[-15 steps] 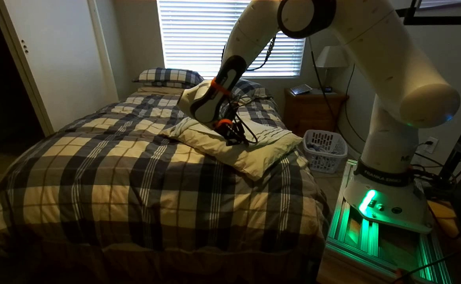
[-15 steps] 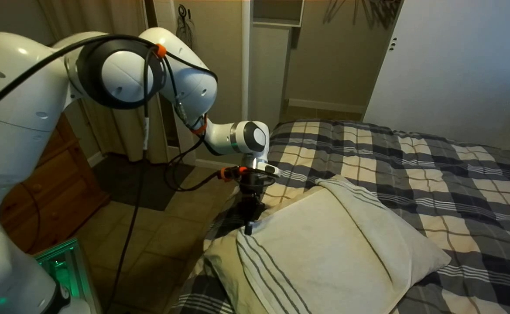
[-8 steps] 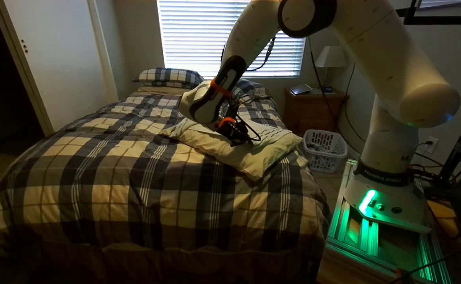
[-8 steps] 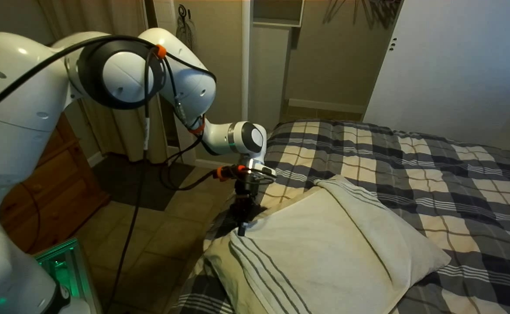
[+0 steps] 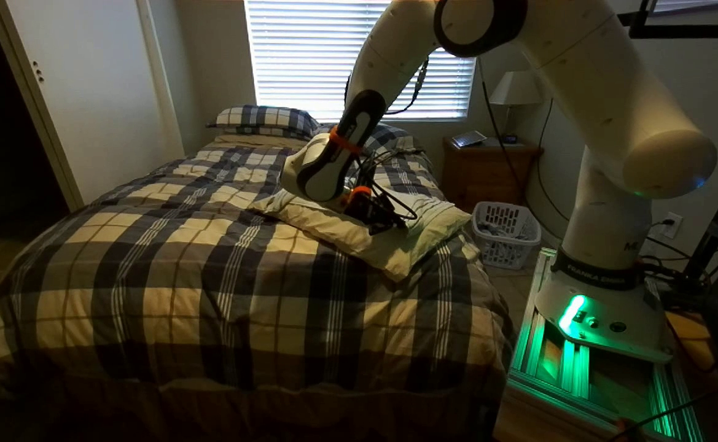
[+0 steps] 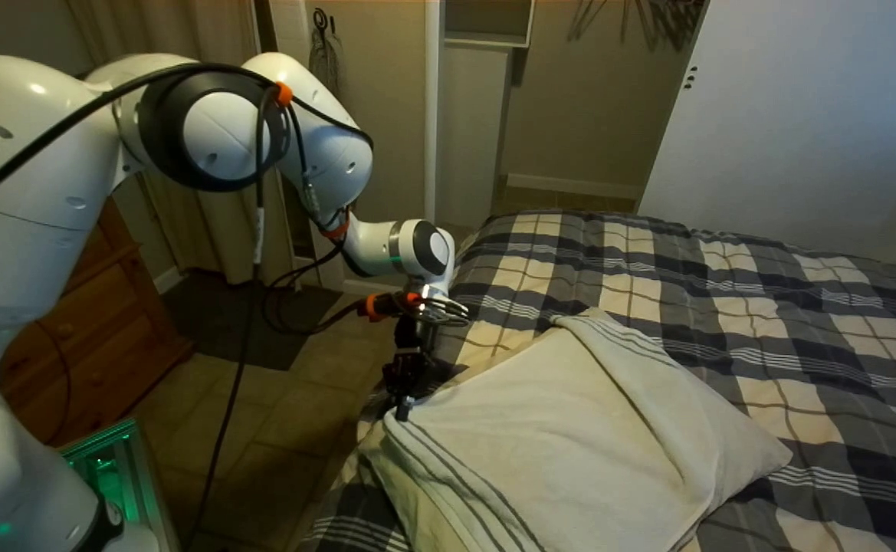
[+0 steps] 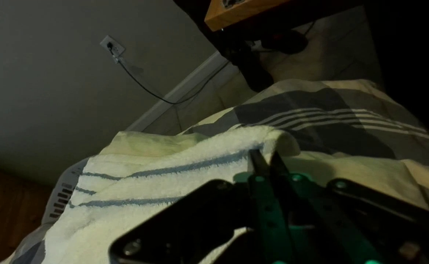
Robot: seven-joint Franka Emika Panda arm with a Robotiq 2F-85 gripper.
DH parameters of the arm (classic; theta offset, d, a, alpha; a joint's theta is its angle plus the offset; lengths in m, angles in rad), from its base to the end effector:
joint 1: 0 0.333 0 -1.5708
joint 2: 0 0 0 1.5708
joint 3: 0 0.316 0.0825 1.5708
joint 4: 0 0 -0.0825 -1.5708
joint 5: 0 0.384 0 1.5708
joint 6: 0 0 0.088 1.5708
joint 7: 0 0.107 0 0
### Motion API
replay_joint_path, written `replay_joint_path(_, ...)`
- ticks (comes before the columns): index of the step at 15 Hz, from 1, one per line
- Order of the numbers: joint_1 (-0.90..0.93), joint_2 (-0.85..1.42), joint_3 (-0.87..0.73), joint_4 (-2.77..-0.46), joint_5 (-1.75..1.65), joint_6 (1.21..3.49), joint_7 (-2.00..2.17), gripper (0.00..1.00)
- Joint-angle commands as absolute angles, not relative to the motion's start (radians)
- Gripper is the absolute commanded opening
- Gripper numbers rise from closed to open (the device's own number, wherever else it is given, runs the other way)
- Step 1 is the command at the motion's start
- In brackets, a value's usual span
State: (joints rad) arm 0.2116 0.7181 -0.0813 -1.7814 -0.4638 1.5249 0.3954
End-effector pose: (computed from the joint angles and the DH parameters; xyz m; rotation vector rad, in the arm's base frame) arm 0.5396 0.0208 0.1365 2.2287 -0.0500 -0.9821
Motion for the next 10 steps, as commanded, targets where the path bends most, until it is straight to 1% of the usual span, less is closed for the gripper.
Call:
replay_joint_path(1,0.202,0.686,-0.053,-1.84,-0.451,1.487,0.365,0.05)
replay_joint_path(10,0.195,0.685,-0.04,-1.877,-0.427,1.417,0.383,0.05)
